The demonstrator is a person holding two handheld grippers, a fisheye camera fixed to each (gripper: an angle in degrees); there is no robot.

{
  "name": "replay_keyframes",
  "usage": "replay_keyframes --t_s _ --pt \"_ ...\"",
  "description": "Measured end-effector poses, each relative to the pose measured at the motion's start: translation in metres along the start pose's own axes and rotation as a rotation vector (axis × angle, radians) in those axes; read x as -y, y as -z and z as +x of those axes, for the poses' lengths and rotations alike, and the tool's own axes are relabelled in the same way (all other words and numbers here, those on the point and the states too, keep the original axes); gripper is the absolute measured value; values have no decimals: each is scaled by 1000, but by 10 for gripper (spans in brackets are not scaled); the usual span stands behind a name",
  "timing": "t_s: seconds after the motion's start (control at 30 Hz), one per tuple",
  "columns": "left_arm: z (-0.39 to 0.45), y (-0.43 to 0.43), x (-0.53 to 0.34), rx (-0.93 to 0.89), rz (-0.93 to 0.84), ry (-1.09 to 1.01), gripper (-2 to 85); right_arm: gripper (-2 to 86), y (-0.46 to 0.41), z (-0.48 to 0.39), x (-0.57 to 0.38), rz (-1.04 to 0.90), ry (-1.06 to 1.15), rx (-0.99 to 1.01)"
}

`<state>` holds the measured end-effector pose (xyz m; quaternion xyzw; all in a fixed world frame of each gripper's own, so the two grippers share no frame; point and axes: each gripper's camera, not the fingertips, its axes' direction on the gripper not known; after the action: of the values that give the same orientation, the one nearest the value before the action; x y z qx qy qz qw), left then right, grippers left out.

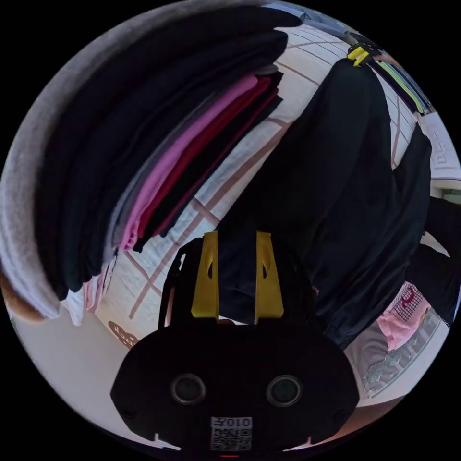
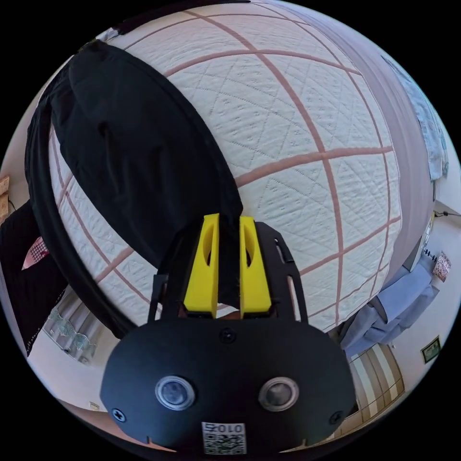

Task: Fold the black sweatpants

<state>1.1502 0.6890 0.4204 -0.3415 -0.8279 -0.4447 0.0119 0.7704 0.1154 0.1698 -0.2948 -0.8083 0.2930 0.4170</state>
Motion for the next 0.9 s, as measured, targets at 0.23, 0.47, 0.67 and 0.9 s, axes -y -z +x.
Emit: replay_keyframes --t_s 0.23,0.47,0.67,0.9 --pt "19 2 5 68 -34 68 31 32 45 -7 10 3 -52 -132" --pt "28 43 14 292 21 192 1 40 80 31 12 102 -270 -34" --pt "43 18 33 325 -111 278 9 75 79 20 30 69 -371 -122" --pt "73 27 -18 266 -108 330 33 82 121 12 -56 289 -624 -123"
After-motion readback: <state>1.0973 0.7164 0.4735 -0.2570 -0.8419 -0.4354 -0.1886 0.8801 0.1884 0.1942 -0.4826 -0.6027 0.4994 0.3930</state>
